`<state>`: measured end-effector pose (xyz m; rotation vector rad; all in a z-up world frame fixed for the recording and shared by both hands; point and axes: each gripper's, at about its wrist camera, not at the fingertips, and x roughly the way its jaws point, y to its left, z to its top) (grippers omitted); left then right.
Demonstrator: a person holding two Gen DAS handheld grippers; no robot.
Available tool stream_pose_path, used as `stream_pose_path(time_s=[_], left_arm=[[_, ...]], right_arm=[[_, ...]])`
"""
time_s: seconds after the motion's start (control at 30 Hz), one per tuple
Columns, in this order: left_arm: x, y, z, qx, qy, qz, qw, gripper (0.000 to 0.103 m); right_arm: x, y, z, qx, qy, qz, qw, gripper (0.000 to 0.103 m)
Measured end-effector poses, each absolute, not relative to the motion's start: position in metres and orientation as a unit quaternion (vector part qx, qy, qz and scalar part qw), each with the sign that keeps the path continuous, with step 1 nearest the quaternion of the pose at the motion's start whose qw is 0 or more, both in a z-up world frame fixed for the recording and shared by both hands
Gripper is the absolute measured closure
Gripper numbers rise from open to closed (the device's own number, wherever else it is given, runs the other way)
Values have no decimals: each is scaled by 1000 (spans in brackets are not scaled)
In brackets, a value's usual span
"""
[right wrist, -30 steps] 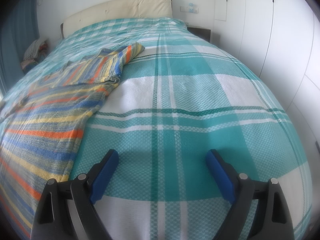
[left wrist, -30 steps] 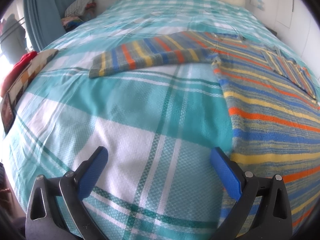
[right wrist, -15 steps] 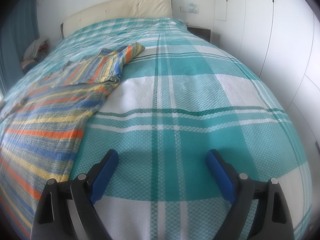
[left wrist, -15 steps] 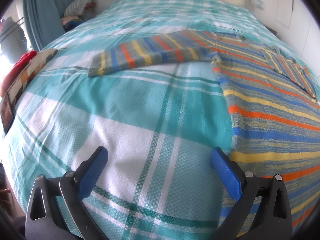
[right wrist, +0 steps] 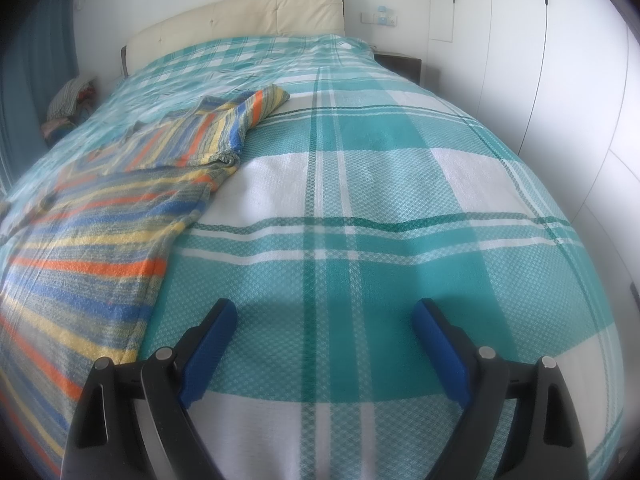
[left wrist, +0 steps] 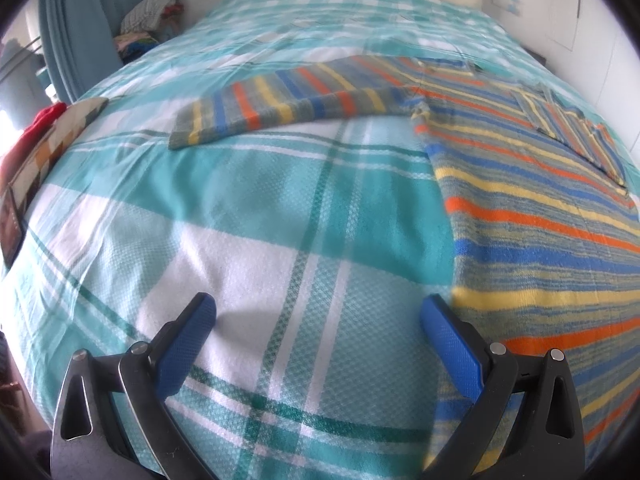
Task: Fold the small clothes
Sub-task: 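Grasp the striped sweater edge with the left tool and lift it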
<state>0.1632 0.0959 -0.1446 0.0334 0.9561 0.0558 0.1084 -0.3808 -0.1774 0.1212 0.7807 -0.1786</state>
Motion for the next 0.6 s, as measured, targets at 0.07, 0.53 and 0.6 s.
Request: stream_pose_path(time_s=[0.07, 0.53, 0.6], left_arm=[[164, 102, -139, 1, 466, 5, 885, 1], [336, 289, -135, -182, 534, 43, 825, 8], [345, 289, -143, -194, 534, 51, 821, 17]], right_arm=[[109, -381, -177, 59, 380, -87, 919, 14], [109, -379, -178, 58, 381, -87, 919, 12], [109, -379, -178, 58, 381, -87, 919, 12]])
